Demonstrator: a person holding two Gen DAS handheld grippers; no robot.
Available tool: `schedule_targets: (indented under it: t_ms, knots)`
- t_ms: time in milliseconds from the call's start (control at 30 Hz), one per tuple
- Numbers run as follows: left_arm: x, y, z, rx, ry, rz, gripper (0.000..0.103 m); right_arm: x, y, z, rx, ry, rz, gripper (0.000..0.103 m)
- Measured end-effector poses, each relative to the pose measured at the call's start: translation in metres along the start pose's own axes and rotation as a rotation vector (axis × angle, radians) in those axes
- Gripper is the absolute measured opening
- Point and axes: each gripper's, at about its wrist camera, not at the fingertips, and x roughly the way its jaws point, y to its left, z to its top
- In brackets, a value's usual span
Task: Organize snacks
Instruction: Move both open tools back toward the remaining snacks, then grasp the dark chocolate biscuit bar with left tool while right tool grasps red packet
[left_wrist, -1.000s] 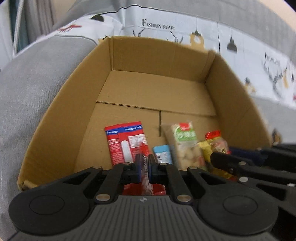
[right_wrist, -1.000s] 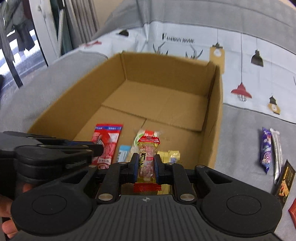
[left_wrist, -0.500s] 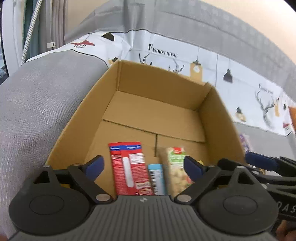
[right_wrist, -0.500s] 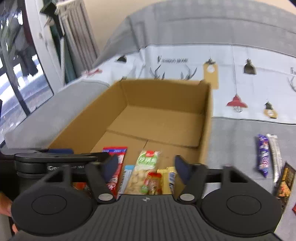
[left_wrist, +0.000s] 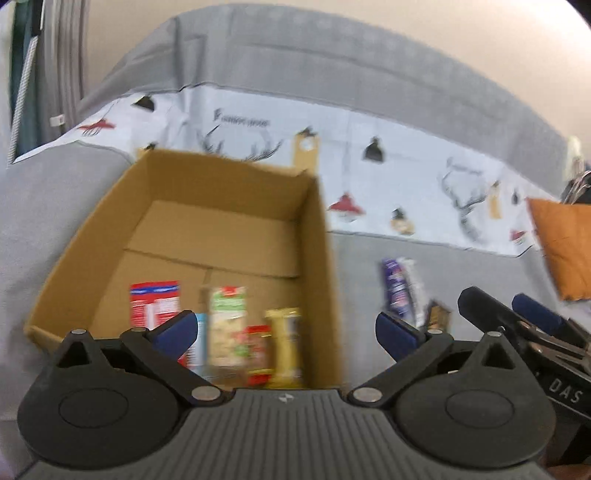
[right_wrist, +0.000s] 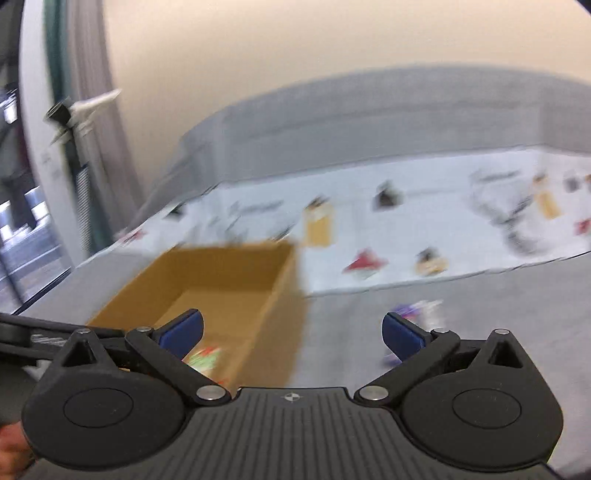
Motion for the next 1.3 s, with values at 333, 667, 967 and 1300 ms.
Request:
schedule_targets:
  t_ms: [333,667,967,1300]
  knots:
    - [-0.007,-0.099,-0.002,0.203,-0.061,-0.026,0.103,-0.044,-0.076,-0.007,-0.005,0.01,-0.13,0.099]
    - [0.061,-0.164,-0.034,0.332,0.036,-0.117,0.103,-0.032,-0.155,-0.039,0.077,0.094,-0.153,0.1]
    - [0.165,-0.193,-0.041,0.329,0.099,-0.221,0.103,0.029,-0.18,-0.069,-0.082,0.266,-0.16,0.086]
    - [0.248,-0.204,-0.052,0.389,0.267,-0.297,0.09,0.072,-0.198,-0.099,-0.142,0.387,-0.213,0.084]
